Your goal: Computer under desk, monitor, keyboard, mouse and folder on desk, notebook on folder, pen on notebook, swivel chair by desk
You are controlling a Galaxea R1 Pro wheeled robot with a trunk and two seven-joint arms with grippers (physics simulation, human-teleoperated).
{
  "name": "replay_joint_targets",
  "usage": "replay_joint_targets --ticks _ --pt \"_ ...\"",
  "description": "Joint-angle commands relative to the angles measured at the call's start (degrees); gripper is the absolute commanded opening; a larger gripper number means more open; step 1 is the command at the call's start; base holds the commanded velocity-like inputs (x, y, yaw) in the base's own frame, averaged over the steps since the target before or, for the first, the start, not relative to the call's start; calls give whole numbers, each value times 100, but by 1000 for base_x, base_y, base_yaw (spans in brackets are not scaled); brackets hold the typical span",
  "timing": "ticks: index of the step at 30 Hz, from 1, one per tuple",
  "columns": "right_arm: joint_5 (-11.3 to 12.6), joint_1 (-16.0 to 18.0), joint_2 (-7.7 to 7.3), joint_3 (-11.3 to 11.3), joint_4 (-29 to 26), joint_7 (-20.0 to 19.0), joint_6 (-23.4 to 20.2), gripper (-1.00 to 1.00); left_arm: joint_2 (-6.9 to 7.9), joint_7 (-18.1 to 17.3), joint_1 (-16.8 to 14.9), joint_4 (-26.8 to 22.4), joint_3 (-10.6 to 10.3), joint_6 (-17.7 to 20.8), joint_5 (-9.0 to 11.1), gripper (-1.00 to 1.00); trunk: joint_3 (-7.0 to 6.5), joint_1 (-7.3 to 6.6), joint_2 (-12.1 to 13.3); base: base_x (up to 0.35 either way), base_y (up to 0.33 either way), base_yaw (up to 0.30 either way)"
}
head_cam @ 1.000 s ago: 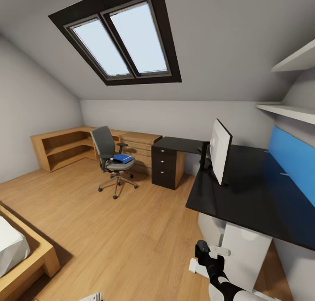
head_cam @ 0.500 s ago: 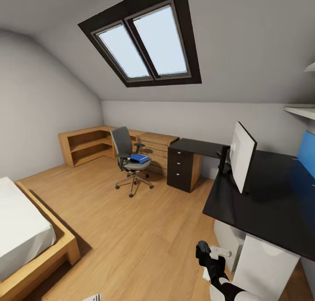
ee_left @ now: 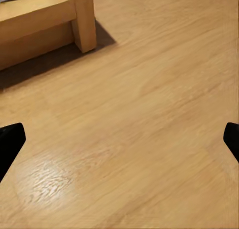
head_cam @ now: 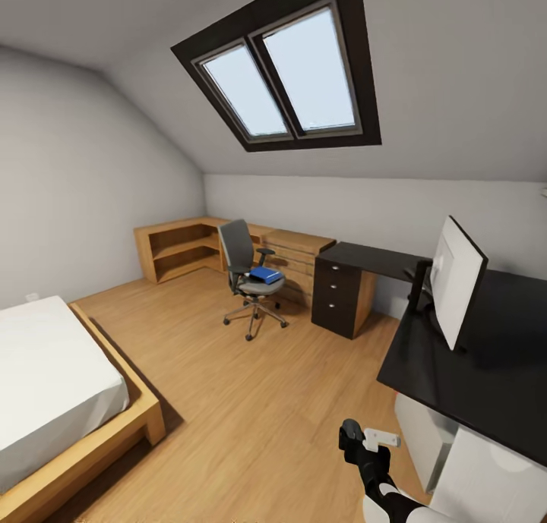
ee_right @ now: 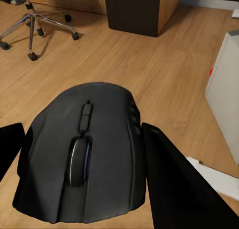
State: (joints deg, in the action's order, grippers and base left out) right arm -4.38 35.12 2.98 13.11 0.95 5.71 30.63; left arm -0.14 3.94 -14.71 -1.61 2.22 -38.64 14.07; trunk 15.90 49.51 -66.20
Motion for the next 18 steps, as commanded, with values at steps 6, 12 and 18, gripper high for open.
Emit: replay_joint_targets --ticks 6,12,18 --pt "-35 2 1 25 10 19 23 -100 -5 19 178 51 23 -830 -37 100 -48 -132 237 0 0 26" --pt "-44 -4 1 25 10 18 30 -100 -29 15 331 55 16 -1633 -52 100 -29 -176 317 0 0 -45" --pt "-45 -12 5 25 10 18 31 -100 -25 49 366 56 16 -1716 -47 100 24 -176 317 25 0 -125"
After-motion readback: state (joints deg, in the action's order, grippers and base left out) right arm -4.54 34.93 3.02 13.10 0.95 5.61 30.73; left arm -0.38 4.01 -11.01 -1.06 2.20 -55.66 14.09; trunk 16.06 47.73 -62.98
